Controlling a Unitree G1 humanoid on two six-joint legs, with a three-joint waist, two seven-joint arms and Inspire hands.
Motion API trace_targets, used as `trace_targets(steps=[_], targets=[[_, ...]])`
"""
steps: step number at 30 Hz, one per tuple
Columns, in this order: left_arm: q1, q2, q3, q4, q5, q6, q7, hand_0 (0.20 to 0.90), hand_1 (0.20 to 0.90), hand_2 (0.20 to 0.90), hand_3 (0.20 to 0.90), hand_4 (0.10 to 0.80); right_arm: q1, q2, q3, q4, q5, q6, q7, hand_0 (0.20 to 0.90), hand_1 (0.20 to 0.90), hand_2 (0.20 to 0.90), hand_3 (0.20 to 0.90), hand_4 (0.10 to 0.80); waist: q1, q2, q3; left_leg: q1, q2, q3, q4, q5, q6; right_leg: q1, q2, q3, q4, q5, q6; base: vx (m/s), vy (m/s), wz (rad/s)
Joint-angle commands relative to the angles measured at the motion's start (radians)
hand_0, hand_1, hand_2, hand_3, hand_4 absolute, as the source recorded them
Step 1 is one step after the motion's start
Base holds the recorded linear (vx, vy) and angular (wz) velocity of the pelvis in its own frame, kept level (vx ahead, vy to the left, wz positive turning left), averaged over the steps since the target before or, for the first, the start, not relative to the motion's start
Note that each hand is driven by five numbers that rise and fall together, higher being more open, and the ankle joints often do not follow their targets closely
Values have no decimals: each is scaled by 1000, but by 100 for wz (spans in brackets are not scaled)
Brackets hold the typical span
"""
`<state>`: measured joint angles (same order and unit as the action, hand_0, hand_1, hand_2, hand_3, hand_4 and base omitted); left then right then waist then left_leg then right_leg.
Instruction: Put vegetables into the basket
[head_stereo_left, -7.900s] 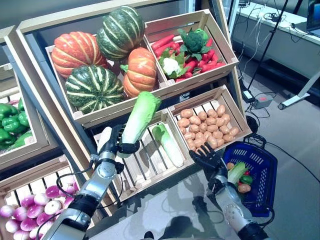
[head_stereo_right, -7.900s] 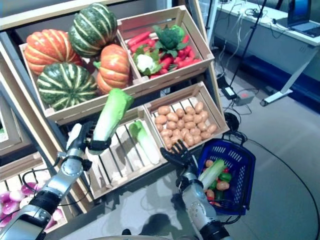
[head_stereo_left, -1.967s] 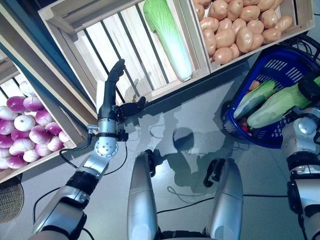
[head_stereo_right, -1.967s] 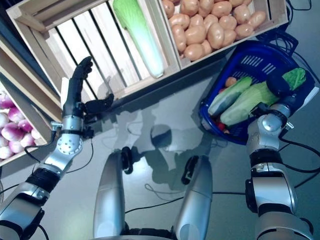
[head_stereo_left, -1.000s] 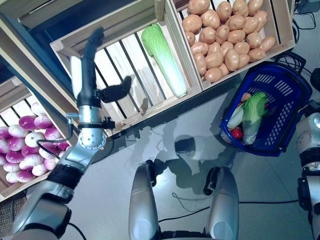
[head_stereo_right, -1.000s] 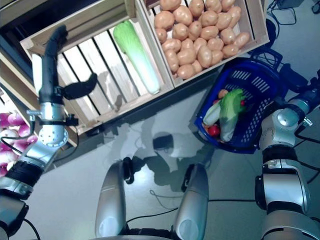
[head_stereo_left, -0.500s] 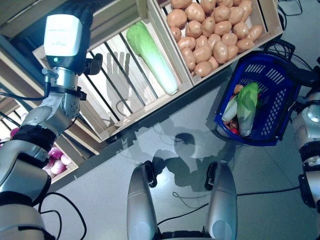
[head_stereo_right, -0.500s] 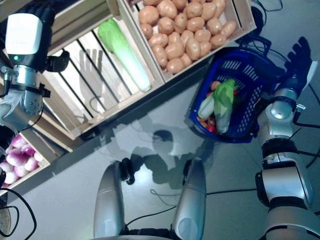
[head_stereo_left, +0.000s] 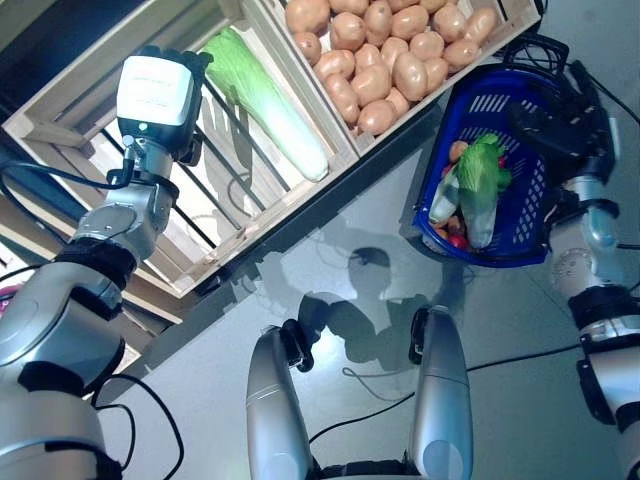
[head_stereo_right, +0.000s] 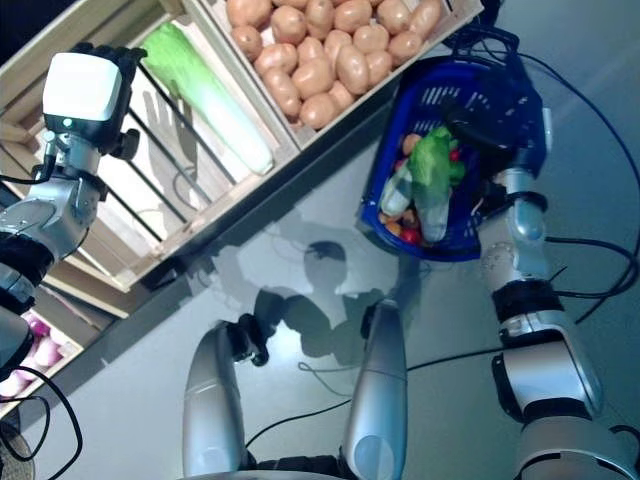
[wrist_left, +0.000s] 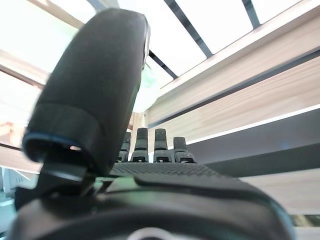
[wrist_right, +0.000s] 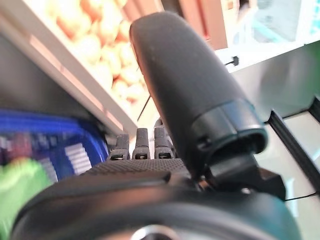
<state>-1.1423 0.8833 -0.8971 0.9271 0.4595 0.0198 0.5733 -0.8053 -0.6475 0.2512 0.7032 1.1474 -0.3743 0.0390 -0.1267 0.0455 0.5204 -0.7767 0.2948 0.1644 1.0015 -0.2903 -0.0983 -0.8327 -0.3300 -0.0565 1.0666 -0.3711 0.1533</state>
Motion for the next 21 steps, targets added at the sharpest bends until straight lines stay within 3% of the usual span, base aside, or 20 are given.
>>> trace_targets(steps=[1,7,21], targets=[[-167,53,11,36,38,102,48,900,900,900,900,800,19,27,-59,-91,4,-129,40,900,900,900,900,800,-26,-6,-39,59,18,5,-49,-83,-28,51,-16,-2,-122,101,-19,15,68,-6],[-189,58,-2,38,100,164,82,900,900,900,900,800,96,34,-53,-98,-96,-99,31,900,900,900,900,800,-54,-1,-33,66,31,21,-39,-88,-25,53,-13,19,-129,108,-19,35,77,-11],[-253,56,-52,106,207,145,66,900,900,900,900,800,137,-8,-99,-37,-81,-124,42,900,900,900,900,800,-74,-15,-4,-1,58,18,36,-111,-31,2,-21,39,-93,114,-3,-5,-8,-8]])
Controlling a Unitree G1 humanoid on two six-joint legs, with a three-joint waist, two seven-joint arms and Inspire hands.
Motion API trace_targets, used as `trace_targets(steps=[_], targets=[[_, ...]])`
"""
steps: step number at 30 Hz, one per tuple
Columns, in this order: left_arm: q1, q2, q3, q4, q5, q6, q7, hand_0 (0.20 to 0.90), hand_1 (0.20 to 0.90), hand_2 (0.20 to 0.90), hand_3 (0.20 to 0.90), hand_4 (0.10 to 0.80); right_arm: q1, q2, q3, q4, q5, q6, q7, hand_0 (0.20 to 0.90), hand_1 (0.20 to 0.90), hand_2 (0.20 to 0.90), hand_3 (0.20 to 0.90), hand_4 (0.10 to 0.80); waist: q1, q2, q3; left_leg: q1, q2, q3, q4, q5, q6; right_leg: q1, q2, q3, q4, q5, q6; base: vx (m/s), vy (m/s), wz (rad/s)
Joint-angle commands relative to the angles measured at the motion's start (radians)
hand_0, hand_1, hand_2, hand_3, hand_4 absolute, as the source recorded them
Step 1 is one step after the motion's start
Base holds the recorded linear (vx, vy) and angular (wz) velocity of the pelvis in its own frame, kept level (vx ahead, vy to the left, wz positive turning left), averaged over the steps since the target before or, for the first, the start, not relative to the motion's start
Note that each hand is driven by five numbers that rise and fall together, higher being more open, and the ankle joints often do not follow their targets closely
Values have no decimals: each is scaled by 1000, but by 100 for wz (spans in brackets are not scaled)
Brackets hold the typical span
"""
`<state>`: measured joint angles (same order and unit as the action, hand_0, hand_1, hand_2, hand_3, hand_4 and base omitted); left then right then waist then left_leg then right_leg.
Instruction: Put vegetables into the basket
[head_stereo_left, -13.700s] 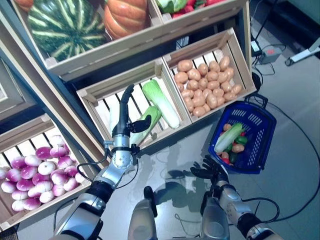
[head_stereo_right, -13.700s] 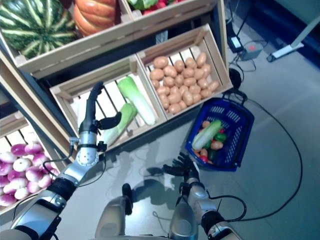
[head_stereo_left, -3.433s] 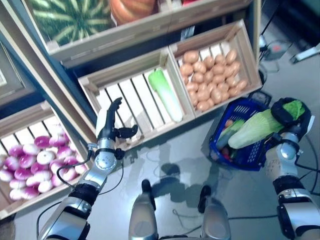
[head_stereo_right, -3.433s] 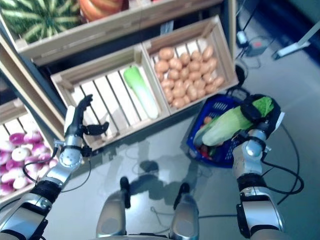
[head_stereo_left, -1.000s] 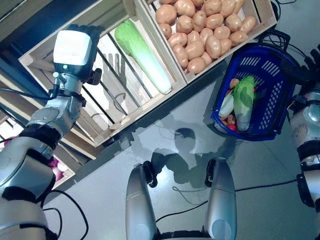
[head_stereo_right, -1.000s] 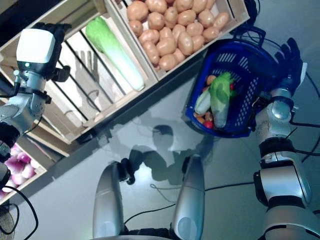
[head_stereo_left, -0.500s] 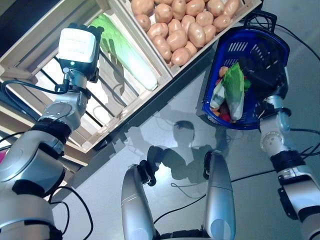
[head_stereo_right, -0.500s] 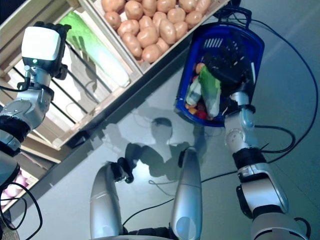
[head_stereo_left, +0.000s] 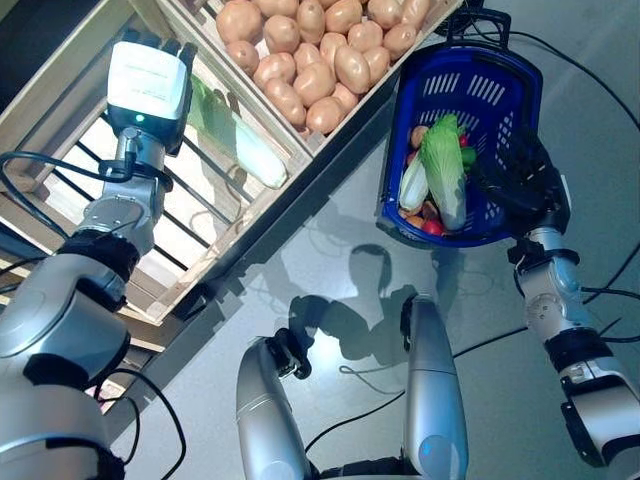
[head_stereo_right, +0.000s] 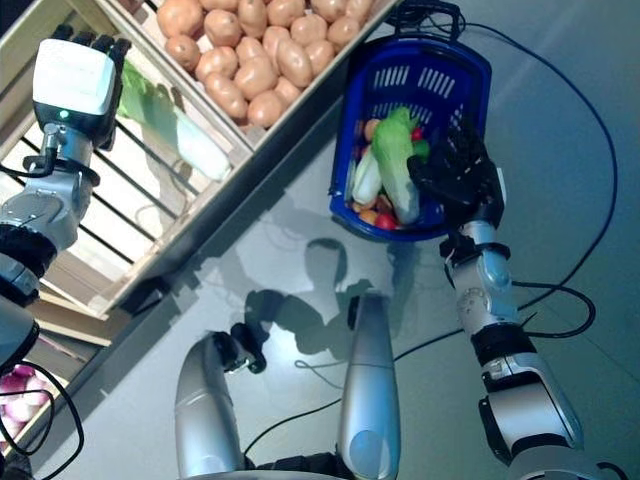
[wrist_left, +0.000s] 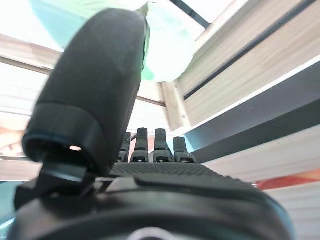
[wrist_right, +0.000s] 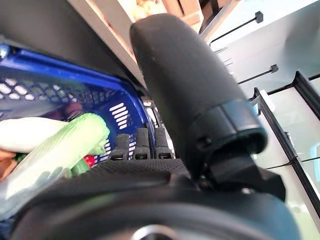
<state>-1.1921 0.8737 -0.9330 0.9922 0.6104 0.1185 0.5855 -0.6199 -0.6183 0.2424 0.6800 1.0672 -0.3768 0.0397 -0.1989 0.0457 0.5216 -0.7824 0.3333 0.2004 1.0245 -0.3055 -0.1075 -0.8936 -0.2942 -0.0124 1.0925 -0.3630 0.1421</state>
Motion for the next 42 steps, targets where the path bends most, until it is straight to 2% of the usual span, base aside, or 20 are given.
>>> trace_targets(steps=[1,10,21,25,26,29,32,34,39,42], targets=[[-212,65,-27,42,63,47,46,900,900,900,900,800,-48,-38,-94,-14,5,-124,42,900,900,900,900,800,-4,-14,-3,-3,20,-20,20,-98,-23,55,-57,-3,-115,106,10,-11,-9,-5],[-251,55,-77,60,85,92,-46,900,900,900,900,800,-27,-45,-115,-48,30,-133,32,900,900,900,900,800,-17,-12,-2,-97,31,-21,72,-109,-26,-39,-61,13,-81,116,23,-8,-2,-1],[-244,24,-64,89,28,142,-109,900,900,900,900,800,-4,-43,-136,-63,45,-142,40,900,900,900,900,800,-24,-20,-2,-197,38,-32,122,-115,-25,-136,-61,24,-48,126,24,-12,1,-1],[-215,4,15,104,-293,169,-51,900,900,900,900,800,0,-31,-138,-78,11,-143,30,900,900,900,900,800,-21,-25,-2,-224,36,-37,133,-114,-22,-163,-58,26,-40,128,21,-12,-7,-1],[-186,-10,92,114,-435,149,10,900,900,900,900,800,0,-24,-137,-81,0,-143,25,900,900,900,900,800,-18,-29,-2,-224,35,-38,130,-111,-20,-163,-56,24,-41,127,19,-11,-19,-5],[-140,-23,225,145,-511,70,86,900,900,900,900,800,6,-4,-140,-91,-15,-147,10,900,900,900,900,800,-12,-37,-2,-215,30,-39,122,-108,-19,-152,-49,18,-45,123,16,-5,-32,-5],[-114,-28,311,166,-566,7,148,900,900,900,900,800,11,6,-139,-95,-14,-152,7,900,900,900,900,800,-7,-42,-2,-198,27,-39,113,-104,-17,-131,-45,10,-50,120,10,2,-38,-8],[-95,-32,351,171,-547,-33,183,900,900,900,900,800,15,16,-138,-97,-19,-157,7,900,900,900,900,800,-4,-44,-2,-181,23,-40,107,-103,-16,-112,-43,6,-53,116,7,15,-33,0],[-75,-38,365,149,-529,-52,179,900,900,900,900,800,12,23,-131,-102,-53,-168,-5,900,900,900,900,800,2,-44,-2,-149,16,-39,88,-98,-16,-78,-42,-2,-65,114,3,4,-10,2],[-74,-33,343,138,-448,-53,135,900,900,900,900,800,13,23,-130,-107,-51,-163,-14,900,900,900,900,800,3,-43,-2,-133,14,-40,84,-97,-15,-62,-42,-3,-67,112,2,17,-4,6]])
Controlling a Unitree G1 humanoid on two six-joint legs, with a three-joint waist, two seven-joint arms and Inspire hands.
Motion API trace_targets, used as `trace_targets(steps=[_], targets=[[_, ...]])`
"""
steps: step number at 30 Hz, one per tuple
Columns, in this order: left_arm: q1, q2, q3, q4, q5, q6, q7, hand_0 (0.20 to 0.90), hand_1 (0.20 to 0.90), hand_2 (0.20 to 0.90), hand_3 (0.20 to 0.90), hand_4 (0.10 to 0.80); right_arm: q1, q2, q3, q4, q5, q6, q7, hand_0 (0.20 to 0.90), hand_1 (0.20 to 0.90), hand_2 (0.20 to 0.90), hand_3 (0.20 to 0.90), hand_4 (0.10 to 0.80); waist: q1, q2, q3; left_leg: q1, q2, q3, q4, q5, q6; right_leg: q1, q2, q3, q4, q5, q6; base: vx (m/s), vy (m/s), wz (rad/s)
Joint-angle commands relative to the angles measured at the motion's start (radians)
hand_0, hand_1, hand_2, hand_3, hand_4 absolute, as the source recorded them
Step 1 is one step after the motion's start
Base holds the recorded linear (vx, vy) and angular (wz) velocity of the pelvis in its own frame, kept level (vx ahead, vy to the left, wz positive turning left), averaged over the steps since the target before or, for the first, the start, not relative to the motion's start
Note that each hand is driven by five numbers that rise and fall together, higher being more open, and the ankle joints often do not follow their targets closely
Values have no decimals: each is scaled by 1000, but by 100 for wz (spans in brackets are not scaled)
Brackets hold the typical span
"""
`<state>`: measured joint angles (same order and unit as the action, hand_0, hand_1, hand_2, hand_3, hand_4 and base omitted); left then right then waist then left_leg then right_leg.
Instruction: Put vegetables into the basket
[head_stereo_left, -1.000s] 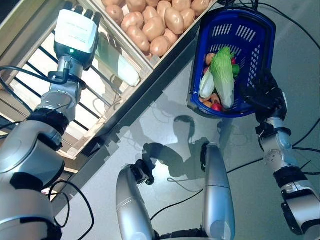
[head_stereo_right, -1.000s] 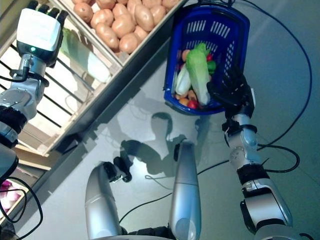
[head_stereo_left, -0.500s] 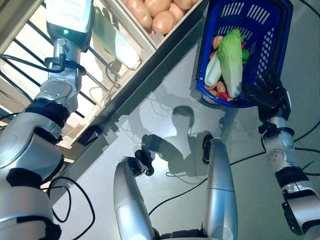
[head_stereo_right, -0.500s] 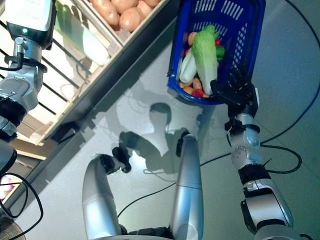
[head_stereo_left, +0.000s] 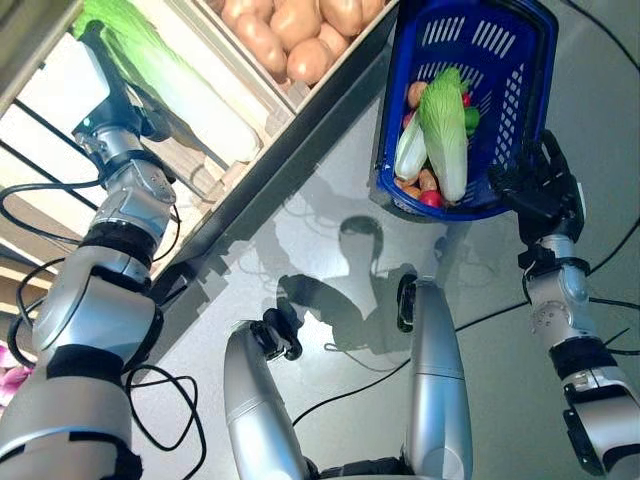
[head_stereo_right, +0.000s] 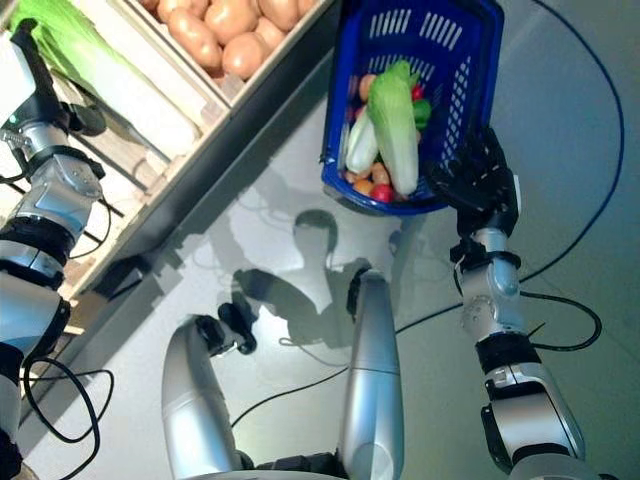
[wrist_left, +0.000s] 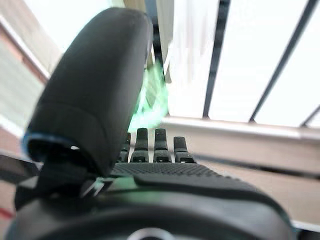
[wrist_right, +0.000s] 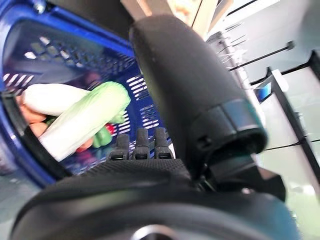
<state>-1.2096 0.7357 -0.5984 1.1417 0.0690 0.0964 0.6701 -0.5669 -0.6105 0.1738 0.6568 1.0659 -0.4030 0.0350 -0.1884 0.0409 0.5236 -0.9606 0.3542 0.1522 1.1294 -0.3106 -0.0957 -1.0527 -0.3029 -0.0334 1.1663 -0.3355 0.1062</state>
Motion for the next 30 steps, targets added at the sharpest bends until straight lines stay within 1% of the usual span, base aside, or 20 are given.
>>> trace_targets(steps=[1,2,4,5,6,7,9,12,13,15,18,19,21,23,26,28,30], targets=[[-60,110,-12,-17,130,-31,35,900,900,900,900,800,-37,12,-64,-82,-46,-132,-9,900,900,900,900,800,-8,-37,-4,48,-7,8,-21,-93,-26,100,-33,19,-140,85,38,20,4,7],[-60,110,-13,-17,131,-31,35,900,900,900,900,800,-37,12,-64,-82,-45,-132,-8,900,900,900,900,800,-8,-37,-4,48,-7,8,-21,-93,-26,100,-33,19,-140,85,38,12,12,5],[-74,118,-58,-29,221,-31,11,900,900,900,900,800,-32,8,-65,-82,-44,-124,-12,900,900,900,900,800,-11,-35,-4,50,-6,9,-19,-93,-24,99,-33,22,-138,86,39,5,16,-1],[-90,124,-104,-37,300,-24,-17,900,900,900,900,800,-29,1,-64,-80,-45,-118,-12,900,900,900,900,800,-15,-33,-4,50,-5,12,-19,-94,-22,97,-33,23,-137,88,39,4,33,-3],[-96,126,-124,-40,330,-21,-27,900,900,900,900,800,-28,-3,-64,-77,-43,-117,-8,900,900,900,900,800,-16,-32,-4,50,-4,13,-19,-94,-22,95,-34,24,-137,89,40,-1,40,-5],[-109,128,-162,-42,418,-16,-57,900,900,900,900,800,-26,-10,-64,-76,-44,-113,-5,900,900,900,900,800,-18,-31,-4,48,-5,15,-17,-94,-21,91,-34,26,-135,91,40,-6,33,-2],[-133,134,-251,-48,545,-11,-97,900,900,900,900,800,-25,-21,-61,-72,-36,-105,-1,900,900,900,900,800,-23,-26,-4,45,-2,21,-18,-95,-20,87,-35,27,-137,94,44,-10,37,0],[-156,137,-355,-50,651,-20,-129,900,900,900,900,800,-21,-42,-56,-54,-9,-100,16,900,900,900,900,800,-31,-22,-4,46,0,28,-20,-95,-21,83,-36,30,-141,99,47,-5,21,-2],[-161,136,-376,-49,669,-22,-136,900,900,900,900,800,-23,-46,-54,-46,-2,-99,20,900,900,900,900,800,-32,-20,-4,48,0,30,-23,-94,-21,82,-36,31,-143,100,48,0,0,0],[-162,137,-402,-56,703,-21,-143,900,900,900,900,800,-24,-54,-52,-31,11,-101,30,900,900,900,900,800,-34,-17,-4,43,0,31,-19,-96,-22,76,-39,34,-139,100,50,0,0,0],[-167,140,-441,-56,783,-48,-149,900,900,900,900,800,-24,-64,-54,-7,24,-103,51,900,900,900,900,800,-36,-12,-4,42,2,32,-19,-96,-23,73,-42,38,-139,101,51,0,0,0],[-174,140,-454,-58,819,-56,-164,900,900,900,900,800,-25,-70,-53,-4,29,-100,54,900,900,900,900,800,-37,-10,-4,41,2,33,-19,-96,-24,72,-42,40,-139,101,51,0,0,0],[-177,142,-473,-67,833,-50,-220,900,900,900,900,800,-28,-76,-54,1,44,-97,62,900,900,900,900,800,-37,-7,-4,38,5,33,-17,-97,-25,69,-44,42,-140,101,52,0,0,0],[-170,141,-480,-60,847,-28,-292,900,900,900,900,800,-35,-77,-62,8,42,-93,67,900,900,900,900,800,-37,-4,-4,34,4,33,-16,-98,-28,66,-47,44,-139,100,56,0,0,0],[-162,139,-485,-57,856,-31,-342,900,900,900,900,800,-42,-78,-61,10,46,-90,63,900,900,900,900,800,-35,-2,-4,27,6,30,-8,-102,-29,59,-50,47,-133,98,57,0,0,0],[-157,136,-486,-55,867,-27,-400,900,900,900,900,800,-44,-73,-62,-1,36,-87,48,900,900,900,900,800,-35,-3,-4,15,6,26,-1,-104,-31,49,-51,48,-128,98,59,0,0,0],[-152,134,-483,-53,873,-29,-422,900,900,900,900,800,-43,-73,-63,-4,36,-84,46,900,900,900,900,800,-35,-4,-4,10,8,25,1,-105,-31,44,-52,48,-126,97,59,0,0,0]])
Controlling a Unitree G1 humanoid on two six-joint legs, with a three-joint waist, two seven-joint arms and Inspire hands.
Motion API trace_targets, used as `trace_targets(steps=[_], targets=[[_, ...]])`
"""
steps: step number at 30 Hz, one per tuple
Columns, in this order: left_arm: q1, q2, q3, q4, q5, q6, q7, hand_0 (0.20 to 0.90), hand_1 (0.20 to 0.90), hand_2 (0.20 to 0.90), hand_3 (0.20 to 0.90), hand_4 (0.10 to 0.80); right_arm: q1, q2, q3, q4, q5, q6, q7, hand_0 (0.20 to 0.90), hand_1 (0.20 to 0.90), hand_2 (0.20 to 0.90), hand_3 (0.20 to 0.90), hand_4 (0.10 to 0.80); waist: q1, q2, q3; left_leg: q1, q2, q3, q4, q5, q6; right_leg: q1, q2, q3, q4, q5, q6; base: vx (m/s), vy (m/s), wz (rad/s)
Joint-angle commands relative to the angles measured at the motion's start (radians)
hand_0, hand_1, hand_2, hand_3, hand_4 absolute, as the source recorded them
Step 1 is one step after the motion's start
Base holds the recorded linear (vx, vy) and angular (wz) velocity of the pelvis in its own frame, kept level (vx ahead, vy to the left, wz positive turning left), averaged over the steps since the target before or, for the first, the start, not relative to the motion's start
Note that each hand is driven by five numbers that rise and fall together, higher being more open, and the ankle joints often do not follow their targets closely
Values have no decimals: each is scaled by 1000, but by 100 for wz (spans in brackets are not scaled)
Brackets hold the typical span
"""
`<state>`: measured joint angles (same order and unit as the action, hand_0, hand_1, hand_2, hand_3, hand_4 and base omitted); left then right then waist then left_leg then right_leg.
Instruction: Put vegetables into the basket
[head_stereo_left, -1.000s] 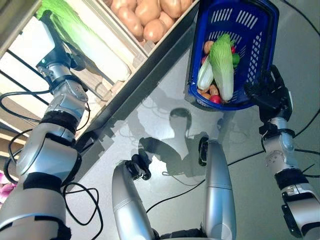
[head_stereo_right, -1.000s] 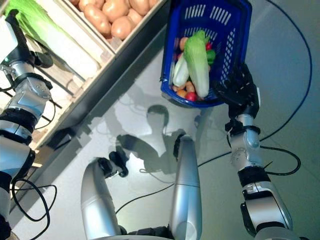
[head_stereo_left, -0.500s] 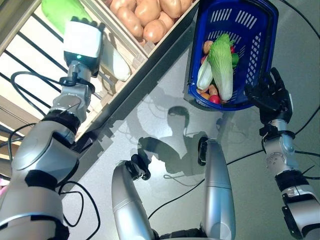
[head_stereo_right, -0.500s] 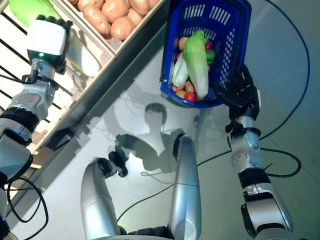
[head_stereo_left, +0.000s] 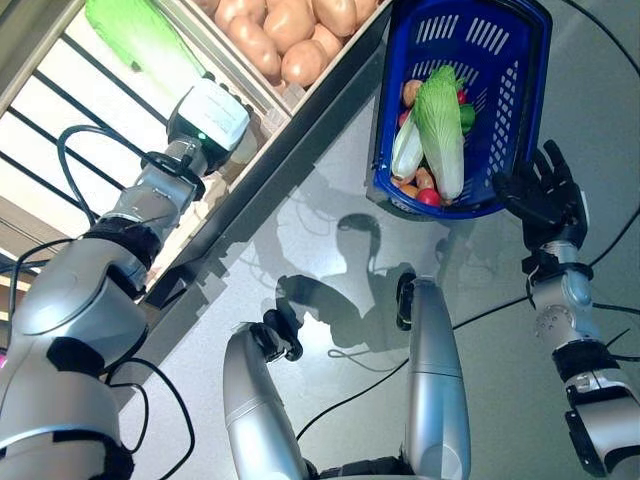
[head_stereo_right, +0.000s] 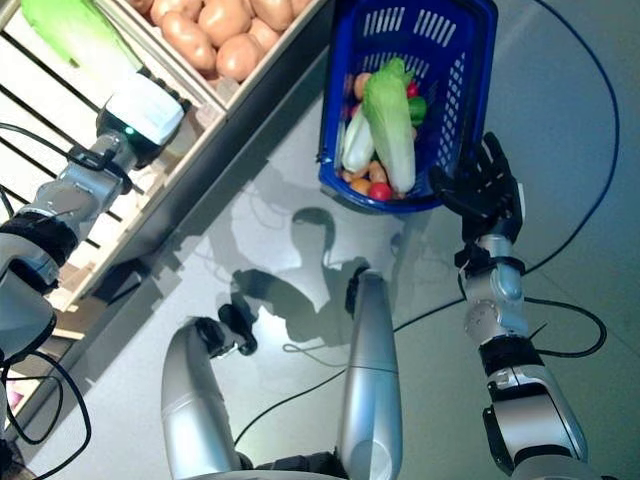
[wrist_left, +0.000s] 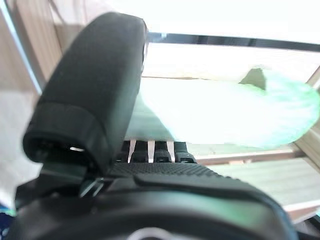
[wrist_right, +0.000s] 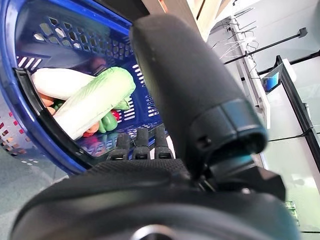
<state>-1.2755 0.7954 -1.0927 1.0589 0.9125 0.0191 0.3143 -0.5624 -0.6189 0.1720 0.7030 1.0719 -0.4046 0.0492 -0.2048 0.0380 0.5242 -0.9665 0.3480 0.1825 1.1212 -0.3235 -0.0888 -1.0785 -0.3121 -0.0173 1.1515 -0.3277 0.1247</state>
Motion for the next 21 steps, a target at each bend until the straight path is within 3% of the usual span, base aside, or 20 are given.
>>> trace_targets(steps=[1,7,12,13,14,21], targets=[[-87,70,9,33,54,35,-81,900,900,900,900,800,-51,-64,-61,-48,29,-81,28,900,900,900,900,800,-19,-2,-4,11,16,-6,11,-92,-40,64,-44,33,-109,90,41,0,0,0],[-77,64,-11,51,86,-2,-175,900,900,900,900,800,-62,-72,-58,-44,42,-77,33,900,900,900,900,800,-18,0,-4,3,17,-6,5,-88,-42,58,-43,32,-116,94,45,0,0,0],[-71,71,-17,65,24,50,-237,900,900,900,900,800,-70,-78,-63,-57,47,-89,29,900,900,900,900,800,-13,0,-4,-19,16,-11,10,-87,-45,39,-44,31,-114,95,45,0,0,0],[-70,72,-17,68,17,57,-237,738,738,738,738,692,-69,-78,-63,-56,49,-96,31,900,900,900,900,800,-13,0,-4,-21,17,-11,10,-86,-44,38,-44,30,-115,95,44,0,0,0],[-72,77,-11,71,-6,69,-238,300,300,300,300,400,-72,-83,-64,-67,47,-97,26,900,900,900,900,800,-12,0,-4,-24,16,-12,11,-85,-44,35,-43,29,-113,95,44,0,0,0],[-78,83,8,87,-37,78,-165,300,300,300,300,400,-74,-87,-67,-91,60,-108,34,900,900,900,900,800,-7,-3,-4,-8,13,-13,0,-82,-42,57,-44,20,-118,90,41,0,0,0]])
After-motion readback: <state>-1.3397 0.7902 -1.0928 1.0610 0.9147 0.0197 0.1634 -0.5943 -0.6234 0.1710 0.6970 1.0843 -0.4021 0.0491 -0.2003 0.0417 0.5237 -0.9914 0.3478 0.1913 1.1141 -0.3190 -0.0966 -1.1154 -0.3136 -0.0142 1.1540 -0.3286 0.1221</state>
